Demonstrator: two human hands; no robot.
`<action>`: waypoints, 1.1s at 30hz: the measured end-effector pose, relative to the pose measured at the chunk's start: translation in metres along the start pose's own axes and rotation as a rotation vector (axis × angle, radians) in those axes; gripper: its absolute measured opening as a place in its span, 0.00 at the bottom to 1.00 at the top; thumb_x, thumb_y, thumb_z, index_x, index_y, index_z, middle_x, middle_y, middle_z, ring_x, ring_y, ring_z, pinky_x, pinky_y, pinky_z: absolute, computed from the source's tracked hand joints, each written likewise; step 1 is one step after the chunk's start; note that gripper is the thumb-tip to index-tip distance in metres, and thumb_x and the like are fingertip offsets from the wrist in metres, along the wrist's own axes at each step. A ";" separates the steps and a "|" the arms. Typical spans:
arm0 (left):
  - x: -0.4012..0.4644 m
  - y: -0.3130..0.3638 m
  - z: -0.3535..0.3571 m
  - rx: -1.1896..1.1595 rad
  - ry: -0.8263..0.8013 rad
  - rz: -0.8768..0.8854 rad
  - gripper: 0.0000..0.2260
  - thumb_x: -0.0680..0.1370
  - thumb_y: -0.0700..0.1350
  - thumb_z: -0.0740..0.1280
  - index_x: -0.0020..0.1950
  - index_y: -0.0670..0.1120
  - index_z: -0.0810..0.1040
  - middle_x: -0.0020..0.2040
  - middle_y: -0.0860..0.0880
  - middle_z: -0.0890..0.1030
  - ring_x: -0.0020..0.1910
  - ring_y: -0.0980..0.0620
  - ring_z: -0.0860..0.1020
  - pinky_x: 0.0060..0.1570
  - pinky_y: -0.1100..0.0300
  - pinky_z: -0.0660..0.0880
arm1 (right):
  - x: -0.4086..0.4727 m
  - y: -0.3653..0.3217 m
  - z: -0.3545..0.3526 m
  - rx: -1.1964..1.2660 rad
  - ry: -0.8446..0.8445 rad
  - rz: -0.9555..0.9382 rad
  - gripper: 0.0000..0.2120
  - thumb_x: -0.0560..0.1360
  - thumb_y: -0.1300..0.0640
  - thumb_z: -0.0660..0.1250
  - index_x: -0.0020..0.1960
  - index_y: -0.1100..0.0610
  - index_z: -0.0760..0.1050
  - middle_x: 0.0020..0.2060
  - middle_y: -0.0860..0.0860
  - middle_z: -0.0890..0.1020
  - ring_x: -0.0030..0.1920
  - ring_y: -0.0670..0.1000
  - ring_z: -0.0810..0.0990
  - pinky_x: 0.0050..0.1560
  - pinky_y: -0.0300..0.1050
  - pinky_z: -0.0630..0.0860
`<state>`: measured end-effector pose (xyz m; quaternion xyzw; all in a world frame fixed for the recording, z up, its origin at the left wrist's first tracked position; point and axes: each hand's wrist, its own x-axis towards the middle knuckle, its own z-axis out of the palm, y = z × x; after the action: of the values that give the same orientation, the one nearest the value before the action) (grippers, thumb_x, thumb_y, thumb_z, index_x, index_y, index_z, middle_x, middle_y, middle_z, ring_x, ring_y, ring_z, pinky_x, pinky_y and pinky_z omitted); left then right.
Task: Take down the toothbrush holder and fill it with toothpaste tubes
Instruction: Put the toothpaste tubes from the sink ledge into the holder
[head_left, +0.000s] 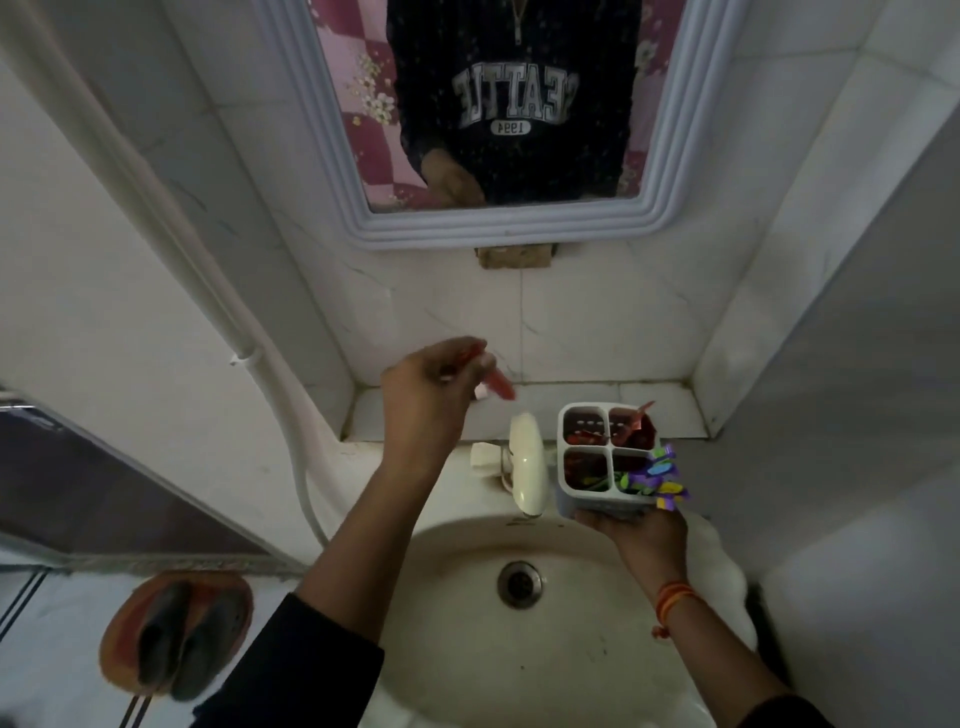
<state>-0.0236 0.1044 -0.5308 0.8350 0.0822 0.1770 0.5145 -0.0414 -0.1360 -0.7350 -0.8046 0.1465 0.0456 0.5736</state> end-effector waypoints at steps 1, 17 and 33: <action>-0.005 0.015 -0.001 0.015 0.019 0.061 0.09 0.77 0.46 0.74 0.57 0.50 0.85 0.36 0.67 0.82 0.41 0.70 0.82 0.45 0.72 0.79 | -0.001 -0.001 0.000 -0.017 -0.004 -0.005 0.32 0.58 0.44 0.84 0.56 0.60 0.82 0.45 0.49 0.85 0.43 0.43 0.82 0.49 0.43 0.81; -0.035 0.046 0.105 1.060 -0.654 0.301 0.14 0.75 0.49 0.71 0.59 0.46 0.82 0.52 0.43 0.82 0.50 0.44 0.81 0.43 0.57 0.68 | -0.007 -0.011 0.001 0.041 0.122 -0.161 0.35 0.54 0.57 0.87 0.59 0.56 0.80 0.50 0.46 0.82 0.54 0.46 0.80 0.48 0.18 0.67; 0.070 -0.102 0.053 0.833 -0.574 -0.133 0.24 0.76 0.40 0.68 0.73 0.49 0.76 0.70 0.45 0.77 0.67 0.44 0.76 0.62 0.62 0.70 | -0.006 -0.011 0.001 0.137 0.087 -0.109 0.28 0.54 0.64 0.86 0.52 0.59 0.83 0.43 0.44 0.85 0.42 0.23 0.77 0.43 0.19 0.71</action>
<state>0.0659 0.1300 -0.6284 0.9772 0.0541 -0.1403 0.1500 -0.0434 -0.1304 -0.7239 -0.7715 0.1300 -0.0307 0.6221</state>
